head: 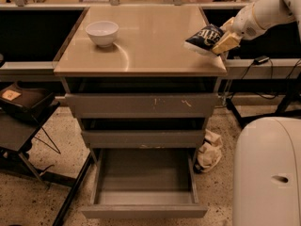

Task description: Place blue chip bag into bottom drawer

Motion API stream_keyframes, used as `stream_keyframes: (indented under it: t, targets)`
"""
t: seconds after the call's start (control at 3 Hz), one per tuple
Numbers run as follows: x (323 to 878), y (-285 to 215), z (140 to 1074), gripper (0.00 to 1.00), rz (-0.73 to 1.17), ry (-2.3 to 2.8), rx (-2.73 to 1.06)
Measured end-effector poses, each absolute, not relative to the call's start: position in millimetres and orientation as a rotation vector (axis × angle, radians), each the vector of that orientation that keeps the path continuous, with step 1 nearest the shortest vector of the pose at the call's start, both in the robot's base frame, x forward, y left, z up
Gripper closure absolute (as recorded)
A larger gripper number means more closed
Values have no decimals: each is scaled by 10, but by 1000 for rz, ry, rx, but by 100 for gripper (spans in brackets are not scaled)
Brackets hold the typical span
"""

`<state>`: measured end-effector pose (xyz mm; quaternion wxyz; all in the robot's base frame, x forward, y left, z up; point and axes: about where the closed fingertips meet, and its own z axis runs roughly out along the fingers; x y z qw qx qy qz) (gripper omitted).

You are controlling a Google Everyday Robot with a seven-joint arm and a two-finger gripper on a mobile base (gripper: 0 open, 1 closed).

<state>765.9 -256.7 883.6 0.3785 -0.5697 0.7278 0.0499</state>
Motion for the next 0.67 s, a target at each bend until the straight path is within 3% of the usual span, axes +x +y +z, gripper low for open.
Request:
stream_keyframes:
  t: [0.33,0.67]
  targets:
    - [7488,-2575,8718,100,175,1839,-1501]
    - [7017,-2898,9209,100,63,1684,-1506]
